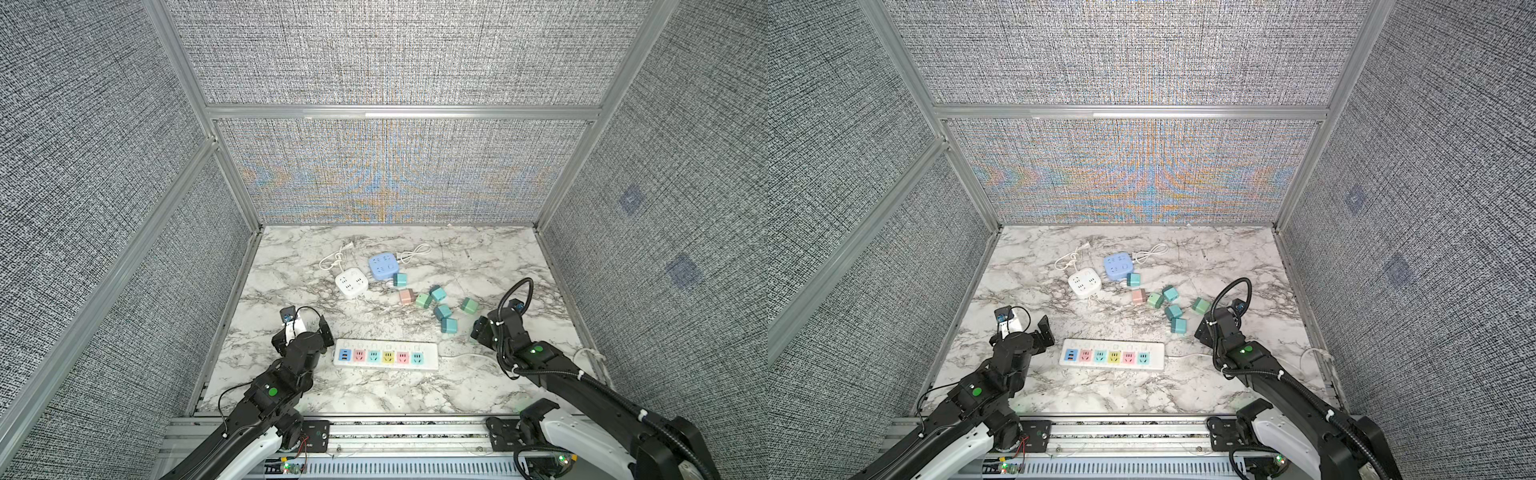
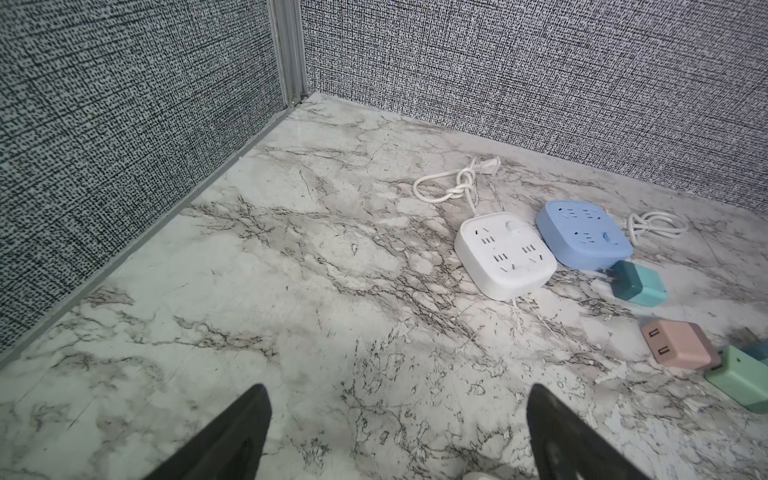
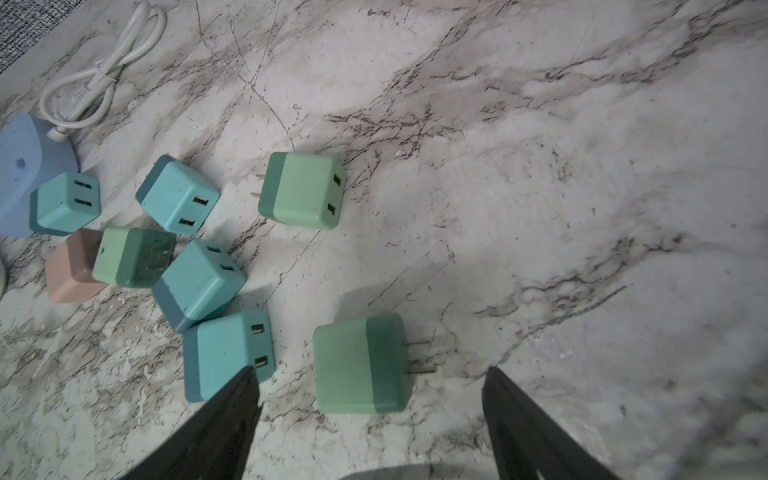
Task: Insert the plug
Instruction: 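Move the right gripper over the green charger nearest the power strip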
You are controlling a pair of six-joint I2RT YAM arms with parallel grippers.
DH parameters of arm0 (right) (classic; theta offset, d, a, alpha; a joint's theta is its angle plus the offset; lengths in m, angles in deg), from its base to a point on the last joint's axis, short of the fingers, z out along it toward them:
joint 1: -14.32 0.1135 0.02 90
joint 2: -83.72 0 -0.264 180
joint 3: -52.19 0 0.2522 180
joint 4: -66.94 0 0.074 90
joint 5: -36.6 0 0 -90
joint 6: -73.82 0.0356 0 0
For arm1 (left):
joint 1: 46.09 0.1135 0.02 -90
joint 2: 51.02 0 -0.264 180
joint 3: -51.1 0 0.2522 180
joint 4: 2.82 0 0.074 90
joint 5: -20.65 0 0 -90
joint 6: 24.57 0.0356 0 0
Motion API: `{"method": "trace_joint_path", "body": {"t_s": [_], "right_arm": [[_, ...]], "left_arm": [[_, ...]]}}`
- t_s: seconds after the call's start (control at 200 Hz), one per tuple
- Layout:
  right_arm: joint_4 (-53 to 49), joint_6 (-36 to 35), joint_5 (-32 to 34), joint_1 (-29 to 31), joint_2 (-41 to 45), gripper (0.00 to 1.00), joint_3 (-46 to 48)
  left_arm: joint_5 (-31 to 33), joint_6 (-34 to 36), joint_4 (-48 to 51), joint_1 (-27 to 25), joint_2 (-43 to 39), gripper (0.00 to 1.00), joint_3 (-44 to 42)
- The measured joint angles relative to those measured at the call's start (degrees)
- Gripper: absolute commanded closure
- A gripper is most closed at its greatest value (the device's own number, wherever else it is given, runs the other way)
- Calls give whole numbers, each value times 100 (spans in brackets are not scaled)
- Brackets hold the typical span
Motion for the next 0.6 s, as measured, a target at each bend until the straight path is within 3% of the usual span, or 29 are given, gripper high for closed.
{"method": "trace_joint_path", "body": {"t_s": [0.22,0.6], "right_arm": [[553,-341,-577,-584,-651,9,-81],[973,-601,-1311,-654,-1209,7,-92]], "left_arm": [[0,7,-11,0,13,3,0],[-7,22,-15,0,9,3,-13]]}}
